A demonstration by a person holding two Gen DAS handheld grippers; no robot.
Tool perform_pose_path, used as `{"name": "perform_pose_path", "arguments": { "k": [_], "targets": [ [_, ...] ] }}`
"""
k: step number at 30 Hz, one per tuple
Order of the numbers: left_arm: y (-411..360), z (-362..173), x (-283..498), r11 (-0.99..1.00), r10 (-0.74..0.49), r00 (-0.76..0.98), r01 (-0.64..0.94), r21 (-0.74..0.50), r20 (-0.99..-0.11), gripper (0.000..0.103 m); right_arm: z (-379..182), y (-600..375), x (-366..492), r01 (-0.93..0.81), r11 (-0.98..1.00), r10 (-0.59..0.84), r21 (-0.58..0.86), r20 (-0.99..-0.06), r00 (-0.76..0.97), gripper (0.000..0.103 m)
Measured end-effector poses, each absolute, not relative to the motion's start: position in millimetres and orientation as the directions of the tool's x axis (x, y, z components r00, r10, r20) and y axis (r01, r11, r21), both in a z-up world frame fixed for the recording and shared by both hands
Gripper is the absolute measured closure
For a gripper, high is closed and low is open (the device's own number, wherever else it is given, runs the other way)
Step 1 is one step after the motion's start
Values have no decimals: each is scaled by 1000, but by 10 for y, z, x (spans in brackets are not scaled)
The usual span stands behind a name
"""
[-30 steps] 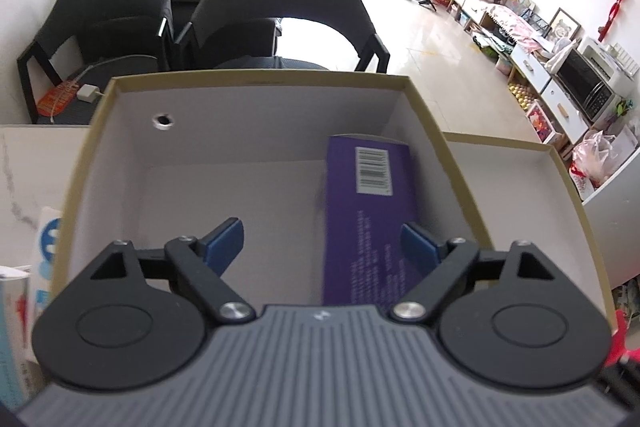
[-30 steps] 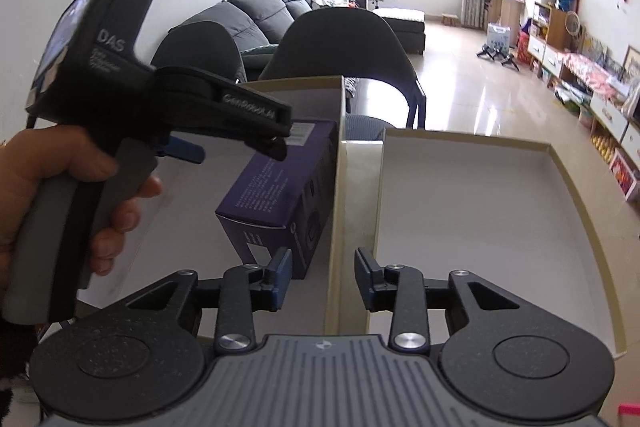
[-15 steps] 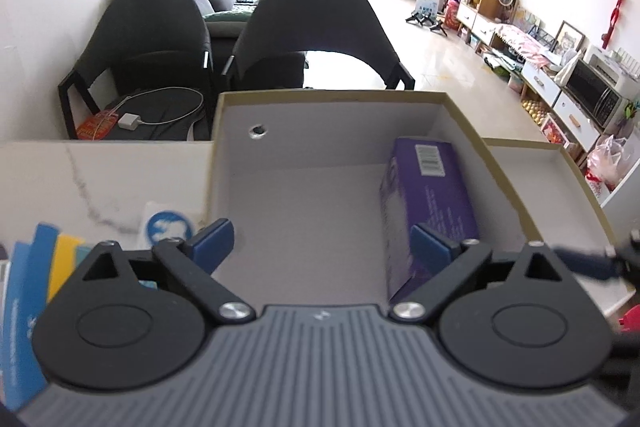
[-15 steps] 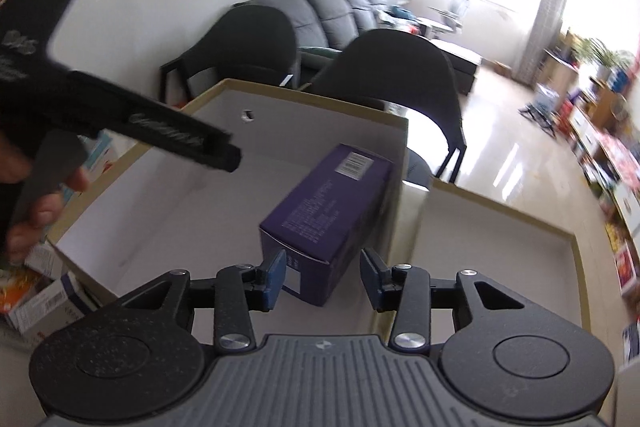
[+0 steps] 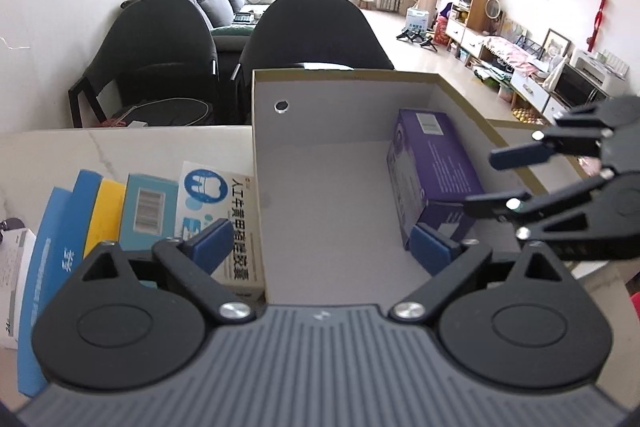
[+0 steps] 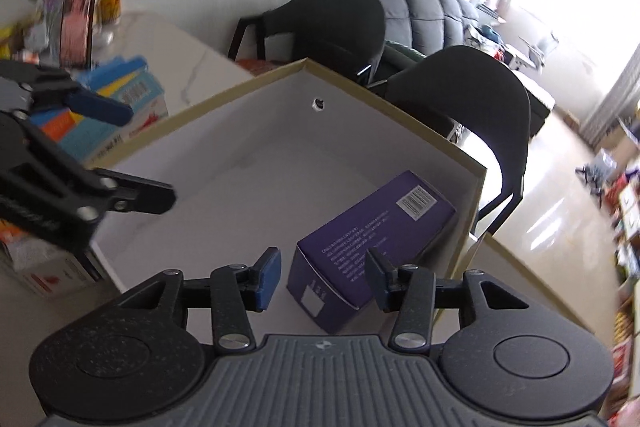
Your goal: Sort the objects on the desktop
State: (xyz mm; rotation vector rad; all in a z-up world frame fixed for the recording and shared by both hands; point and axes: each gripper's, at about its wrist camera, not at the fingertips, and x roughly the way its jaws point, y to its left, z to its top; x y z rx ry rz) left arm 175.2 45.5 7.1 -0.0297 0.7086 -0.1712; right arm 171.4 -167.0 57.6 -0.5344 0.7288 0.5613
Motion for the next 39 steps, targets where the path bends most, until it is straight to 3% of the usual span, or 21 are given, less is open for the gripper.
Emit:
{"name": "perform_pose_path", "arguments": {
  "k": [16,25,34,39],
  "targets": [
    [460,-161,1770,992,-117,721,116,-48,-683,7,166,-1295,1931,-717,575,158,-394,-807,570,51],
    [565,-237,1796,993,-117,715,83,-83,-689,7,35,-1256,1967,-720,468,92,-513,-782,617,49],
    [609,-285,1800,993,-120,708,71,-99,-696,6,-88,-1287,2133,-664,380,-34,-644,-727,686,58],
    [597,-295,1786,993,-119,706,71,-98,-698,7,-100,-1313,2192,-666,397,-26,-631,-733,680,57]
  ]
}}
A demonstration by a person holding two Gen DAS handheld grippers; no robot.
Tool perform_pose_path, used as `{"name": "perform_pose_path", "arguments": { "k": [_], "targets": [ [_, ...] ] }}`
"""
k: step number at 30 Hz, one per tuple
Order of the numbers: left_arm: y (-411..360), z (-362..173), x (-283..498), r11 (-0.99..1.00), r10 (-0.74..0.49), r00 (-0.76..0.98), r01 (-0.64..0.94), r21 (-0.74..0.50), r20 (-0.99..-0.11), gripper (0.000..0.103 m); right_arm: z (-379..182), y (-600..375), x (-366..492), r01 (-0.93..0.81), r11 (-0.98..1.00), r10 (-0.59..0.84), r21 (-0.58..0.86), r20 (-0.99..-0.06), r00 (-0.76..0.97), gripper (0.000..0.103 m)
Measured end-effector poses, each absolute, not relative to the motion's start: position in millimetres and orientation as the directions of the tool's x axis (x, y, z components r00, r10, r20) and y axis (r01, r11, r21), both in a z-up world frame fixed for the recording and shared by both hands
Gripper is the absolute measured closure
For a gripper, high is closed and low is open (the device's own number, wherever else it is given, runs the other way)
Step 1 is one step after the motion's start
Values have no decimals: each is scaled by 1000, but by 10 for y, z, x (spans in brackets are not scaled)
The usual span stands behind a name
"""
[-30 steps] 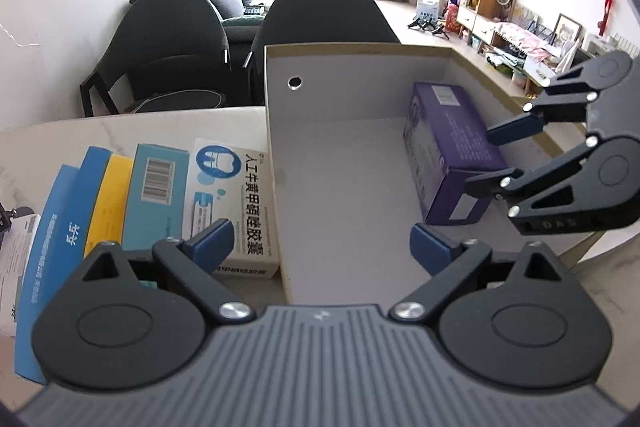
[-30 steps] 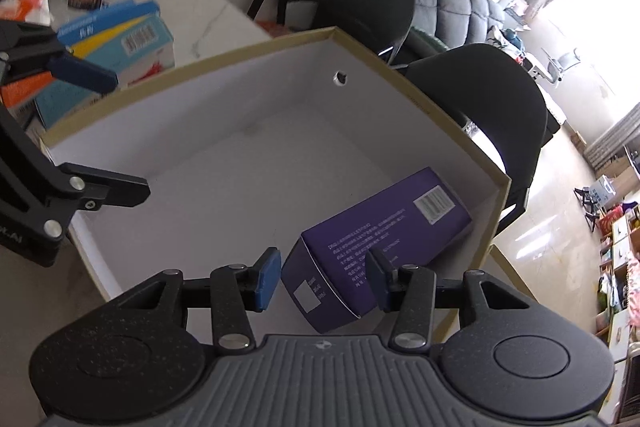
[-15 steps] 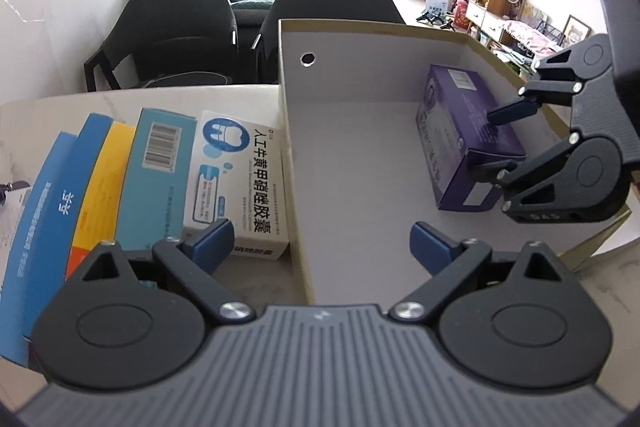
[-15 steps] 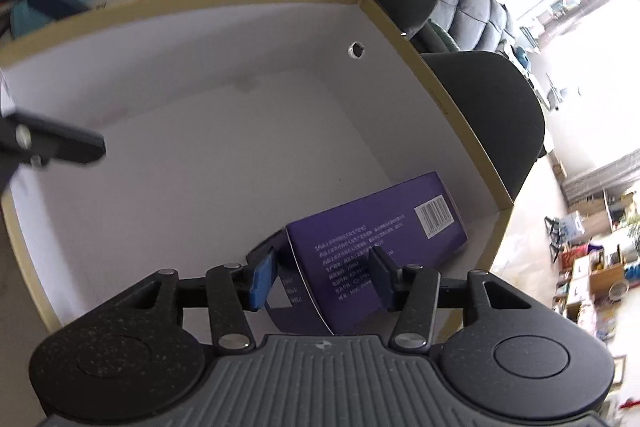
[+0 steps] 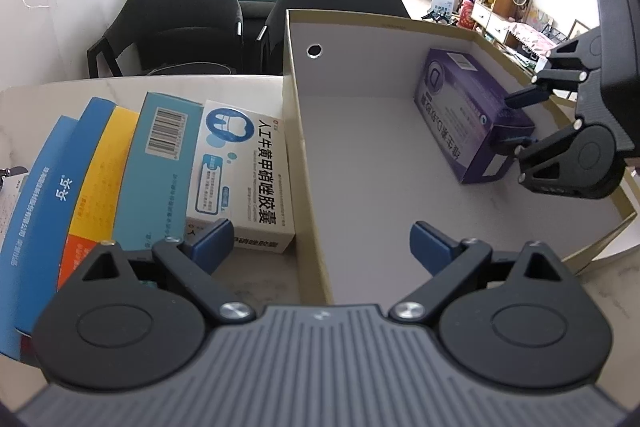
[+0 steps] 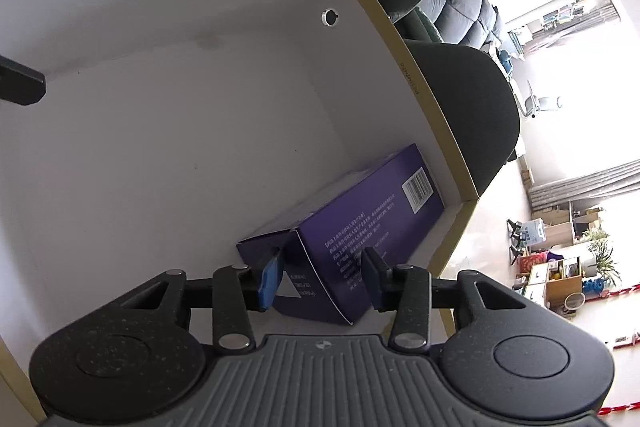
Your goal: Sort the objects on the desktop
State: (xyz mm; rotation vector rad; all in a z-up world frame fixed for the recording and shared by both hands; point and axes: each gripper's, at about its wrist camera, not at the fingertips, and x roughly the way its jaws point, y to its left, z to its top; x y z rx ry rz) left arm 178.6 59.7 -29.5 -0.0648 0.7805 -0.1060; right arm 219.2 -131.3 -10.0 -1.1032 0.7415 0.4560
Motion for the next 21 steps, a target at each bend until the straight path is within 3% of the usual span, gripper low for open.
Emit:
{"name": "perform_pose_path", "arguments": {
  "k": [17,21],
  "targets": [
    [622,-209,1719,994,-104,723,48,-100,-683,7,-1,-1329,2238,-635,511,34,-580,-724,689,56],
    [671,-128,1659,993,-103,740,40,-110,-665,7,193,-1347,2077,-597,590,69,-544,-702,708,45]
  ]
}}
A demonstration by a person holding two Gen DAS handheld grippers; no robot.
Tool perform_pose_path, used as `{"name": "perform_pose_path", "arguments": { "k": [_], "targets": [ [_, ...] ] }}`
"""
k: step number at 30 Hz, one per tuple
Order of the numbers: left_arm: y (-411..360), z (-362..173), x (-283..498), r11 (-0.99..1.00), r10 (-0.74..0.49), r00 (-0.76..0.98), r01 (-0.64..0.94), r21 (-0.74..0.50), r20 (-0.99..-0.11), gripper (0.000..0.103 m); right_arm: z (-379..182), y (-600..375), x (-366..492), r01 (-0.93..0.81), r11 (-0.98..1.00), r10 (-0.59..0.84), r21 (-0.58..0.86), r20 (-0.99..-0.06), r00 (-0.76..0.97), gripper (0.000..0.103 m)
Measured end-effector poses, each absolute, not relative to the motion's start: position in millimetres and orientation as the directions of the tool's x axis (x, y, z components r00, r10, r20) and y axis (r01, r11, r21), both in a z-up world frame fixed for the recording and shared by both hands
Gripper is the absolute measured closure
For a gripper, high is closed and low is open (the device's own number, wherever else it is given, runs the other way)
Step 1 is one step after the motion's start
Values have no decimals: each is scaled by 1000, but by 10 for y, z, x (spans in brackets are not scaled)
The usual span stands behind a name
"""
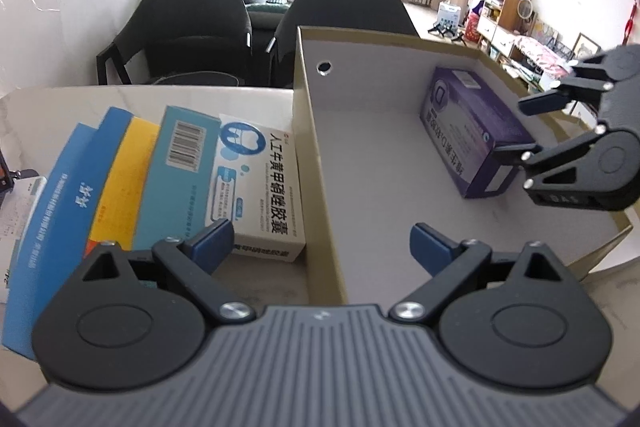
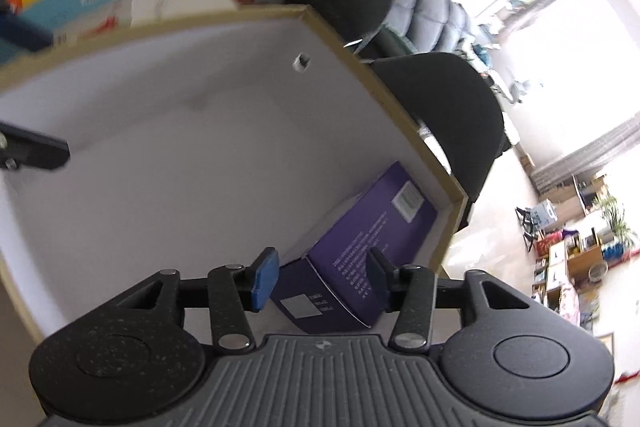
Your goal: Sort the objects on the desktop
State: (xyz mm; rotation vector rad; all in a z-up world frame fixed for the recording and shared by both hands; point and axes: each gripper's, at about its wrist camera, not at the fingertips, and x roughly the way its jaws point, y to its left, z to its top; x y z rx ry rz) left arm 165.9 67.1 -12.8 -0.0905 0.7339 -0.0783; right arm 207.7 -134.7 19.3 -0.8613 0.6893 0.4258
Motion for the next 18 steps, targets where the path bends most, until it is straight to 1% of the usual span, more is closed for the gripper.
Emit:
{"name": "perform_pose_path", "arguments": {
  "k": [2,4,6,9,12,18],
  "targets": [
    [703,-77,1622,993,-103,750,36,-115,-654,6,291,-1375,1992,-571,633,88,-524,-683,725,41],
    [724,-31,1576,993,-100,760,35,-114,-642,6,375,-1400,1897,-558,669,112,-490,-676,729,40],
    [753,17,1508,993,-97,771,34,-111,-629,6,450,-1426,1802,-546,703,134,-457,-668,732,36],
    [801,74,1411,994,-92,784,31,-108,-613,6,545,-1435,1597,-515,732,146,-445,-637,757,32],
    [849,119,1328,993,-89,795,25,-114,-600,5,612,-1433,1397,-495,748,153,-443,-610,778,30],
    [957,179,1129,994,-71,818,12,-106,-571,2,676,-1424,1012,-457,799,175,-389,-577,798,27]
  ]
}}
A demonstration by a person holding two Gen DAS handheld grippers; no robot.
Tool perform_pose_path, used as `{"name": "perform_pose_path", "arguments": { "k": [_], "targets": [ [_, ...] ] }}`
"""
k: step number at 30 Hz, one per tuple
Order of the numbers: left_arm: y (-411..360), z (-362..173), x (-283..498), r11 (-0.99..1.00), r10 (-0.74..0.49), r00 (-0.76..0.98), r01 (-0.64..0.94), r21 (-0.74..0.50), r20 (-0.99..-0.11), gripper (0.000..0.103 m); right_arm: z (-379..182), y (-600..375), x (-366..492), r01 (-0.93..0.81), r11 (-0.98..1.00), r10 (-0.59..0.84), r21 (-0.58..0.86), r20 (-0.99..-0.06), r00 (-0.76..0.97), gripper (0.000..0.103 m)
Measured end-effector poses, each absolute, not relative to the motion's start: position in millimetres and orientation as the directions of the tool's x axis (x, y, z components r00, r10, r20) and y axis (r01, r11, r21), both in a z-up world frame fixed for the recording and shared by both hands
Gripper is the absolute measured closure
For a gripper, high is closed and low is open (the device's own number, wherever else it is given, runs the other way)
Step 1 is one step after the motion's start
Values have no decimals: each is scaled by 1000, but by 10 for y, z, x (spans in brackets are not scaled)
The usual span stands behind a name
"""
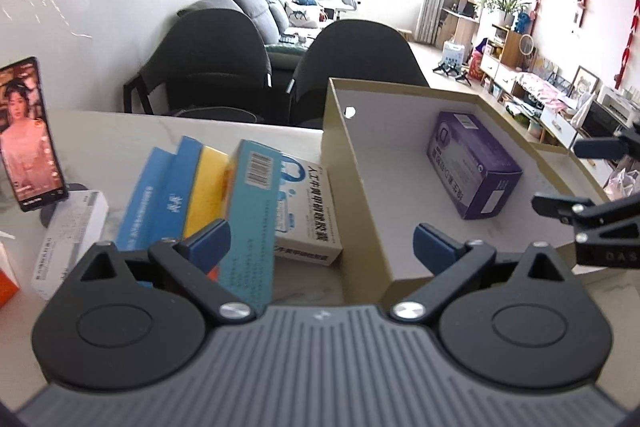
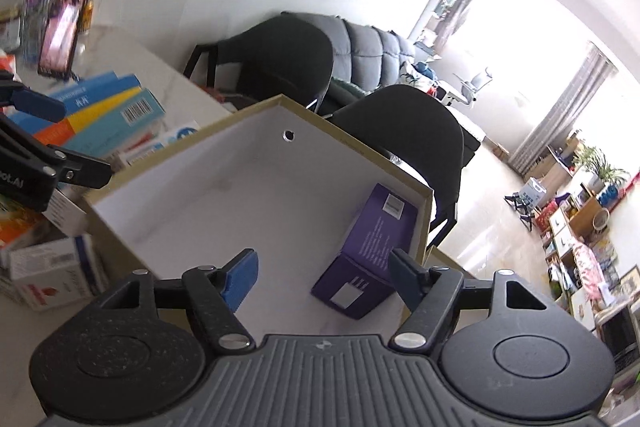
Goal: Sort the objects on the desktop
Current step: 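Withdraw the right tool and move the left tool to the blue boxes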
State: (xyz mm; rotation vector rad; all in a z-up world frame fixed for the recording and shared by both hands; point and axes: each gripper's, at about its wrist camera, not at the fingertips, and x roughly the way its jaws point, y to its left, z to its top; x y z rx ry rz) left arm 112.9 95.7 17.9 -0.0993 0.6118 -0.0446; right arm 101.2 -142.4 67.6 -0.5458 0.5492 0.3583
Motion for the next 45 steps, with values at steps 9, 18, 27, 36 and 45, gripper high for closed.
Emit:
{"name": "perform_pose_path", "arguments": {
  "k": [9,18,27,36,45],
  "targets": [
    [1258,133,838,993,-9,836,-56,-101,-548,0,684,-1532,497,-416,880,248,-227,-529,812,20],
    [1578,58,602,987,62,837,-131,-89,-544,0,643,-1600,90,-367,917,248,-159,-494,834,16],
    [1780,-54,471,982,128,832,-183,-49,-540,0,626,-1655,-167,-345,933,266,-103,-449,853,7],
    [1873,-185,420,979,185,817,-202,30,-546,0,529,-1763,-282,-358,933,304,-38,-449,840,6],
    [1963,-322,492,994,95,814,-112,6,-573,0,487,-1902,-233,-320,945,311,69,-492,813,6]
  ]
}}
